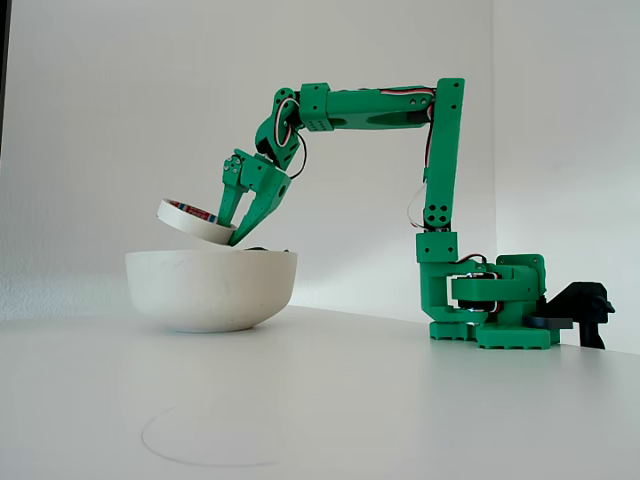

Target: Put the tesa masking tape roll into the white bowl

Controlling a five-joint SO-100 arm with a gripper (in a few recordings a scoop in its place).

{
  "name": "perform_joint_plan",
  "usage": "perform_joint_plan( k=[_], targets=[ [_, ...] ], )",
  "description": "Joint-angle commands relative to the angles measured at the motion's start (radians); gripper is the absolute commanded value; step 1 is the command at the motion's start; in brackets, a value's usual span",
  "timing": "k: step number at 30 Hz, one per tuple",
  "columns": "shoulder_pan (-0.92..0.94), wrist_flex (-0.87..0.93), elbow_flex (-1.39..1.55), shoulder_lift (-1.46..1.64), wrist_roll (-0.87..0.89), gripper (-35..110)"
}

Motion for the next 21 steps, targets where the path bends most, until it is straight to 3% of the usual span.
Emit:
perform_joint_plan(
  k=[1,21],
  targets=[
    [0.048,-0.015,-0.112,0.000,0.014,-8],
    [0.209,-0.054,-0.110,-0.164,0.009,-8]
  ],
)
